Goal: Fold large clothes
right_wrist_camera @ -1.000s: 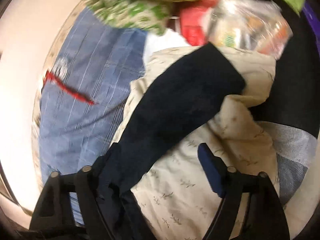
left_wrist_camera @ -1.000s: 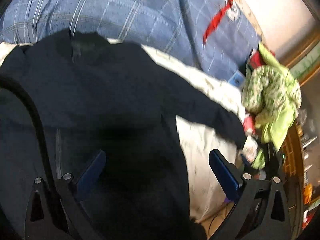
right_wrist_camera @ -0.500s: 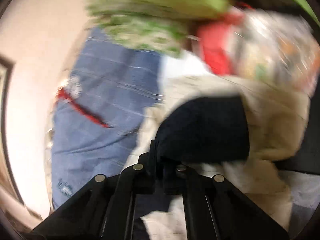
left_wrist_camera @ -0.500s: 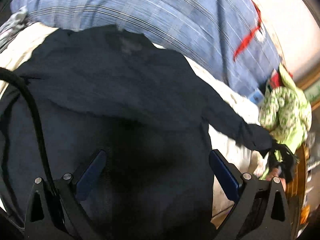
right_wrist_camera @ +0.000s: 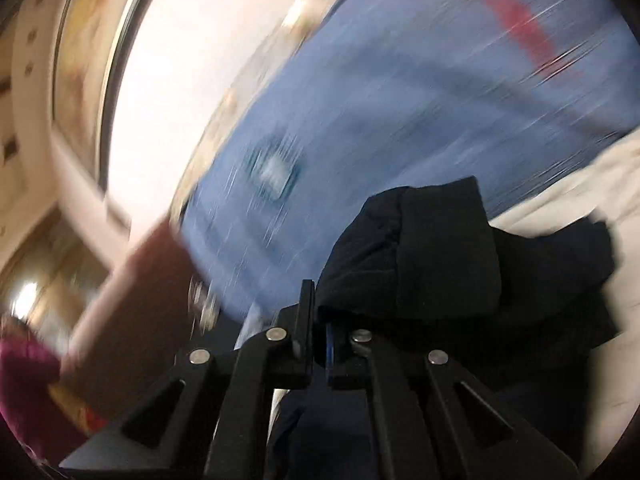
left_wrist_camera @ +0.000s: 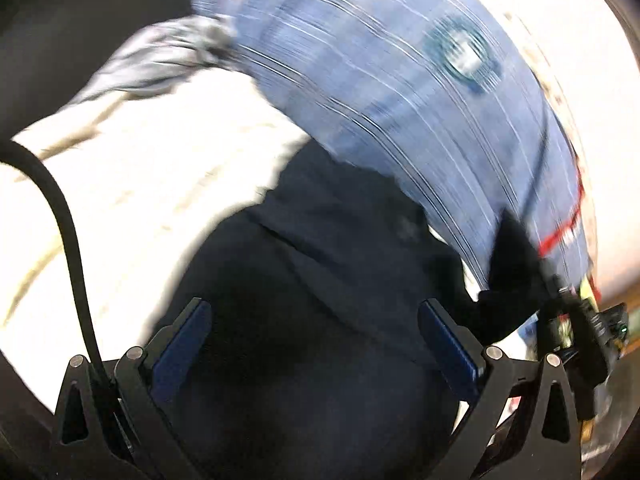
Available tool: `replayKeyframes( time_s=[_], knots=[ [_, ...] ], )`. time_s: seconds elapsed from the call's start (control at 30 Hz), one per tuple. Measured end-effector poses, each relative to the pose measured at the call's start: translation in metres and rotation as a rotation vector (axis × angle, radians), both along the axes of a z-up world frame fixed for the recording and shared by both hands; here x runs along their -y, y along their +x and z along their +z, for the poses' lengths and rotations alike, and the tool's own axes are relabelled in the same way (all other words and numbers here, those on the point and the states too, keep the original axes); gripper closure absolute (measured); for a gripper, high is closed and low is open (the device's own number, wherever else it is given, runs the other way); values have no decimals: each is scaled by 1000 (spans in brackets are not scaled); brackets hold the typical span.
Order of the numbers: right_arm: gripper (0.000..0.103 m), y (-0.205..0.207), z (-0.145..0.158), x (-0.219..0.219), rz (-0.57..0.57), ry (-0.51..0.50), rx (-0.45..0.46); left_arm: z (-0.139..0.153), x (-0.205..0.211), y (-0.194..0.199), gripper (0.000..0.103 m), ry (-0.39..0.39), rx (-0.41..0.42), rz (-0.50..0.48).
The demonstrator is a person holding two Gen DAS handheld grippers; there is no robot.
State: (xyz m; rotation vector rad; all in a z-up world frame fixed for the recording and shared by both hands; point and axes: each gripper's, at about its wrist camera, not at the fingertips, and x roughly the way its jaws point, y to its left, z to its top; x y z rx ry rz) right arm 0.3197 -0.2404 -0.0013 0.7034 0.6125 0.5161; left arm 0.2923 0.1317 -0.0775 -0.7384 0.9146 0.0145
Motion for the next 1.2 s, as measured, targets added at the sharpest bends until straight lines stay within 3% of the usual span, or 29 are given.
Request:
replayKeyframes(
  time_s=[0.07,0.13,0.2,0.3,0.4,0.43,0.53,0.6,0.7,0.8,0.93,1.03,1.07,1.13,1.2],
  knots=[
    [98,16,-31,-60,136,-52,-89,-4,-25,-7,1,-5,-8,49],
    [85,23,-62,-97,207,-155,-212,-9,-47,-13,1,-20,-16,97],
    [80,26,-93,-127,286,-265,-334,-11,-62,-17,1,-30,-18,130],
    [75,10,-94,-129,308,-294,-341,-15,-74,-19,1,-42,-21,160],
    [36,-10,-72,-104,261,-327,-265,-20,-76,-18,1,-59,-24,157],
    [34,-18,-60,-90,239,-324,-224,-21,-76,-18,1,-62,-24,154],
    [32,-11,-42,-57,132,-237,-184,-24,-69,-14,1,-82,-14,143],
    [32,1,-44,-45,72,-216,-214,-24,-59,-7,1,-99,-8,115],
    [44,20,-60,-37,24,-196,-283,-21,-26,20,1,-115,28,-8],
    [44,21,-77,-8,-79,-107,-347,-28,27,64,1,-140,48,-190],
    [44,12,-92,39,-181,-53,-412,-47,72,117,1,-193,46,-284],
    [46,4,-111,79,-284,-57,-509,-76,87,150,5,-24,-67,-258],
    [49,-4,-121,97,-313,6,-547,-85,88,156,7,9,-90,-255],
    [49,-19,-131,121,-388,37,-620,-83,91,156,8,87,-49,-262],
    [49,-34,-132,137,-420,67,-619,-80,95,154,13,181,-52,-282]
  ],
)
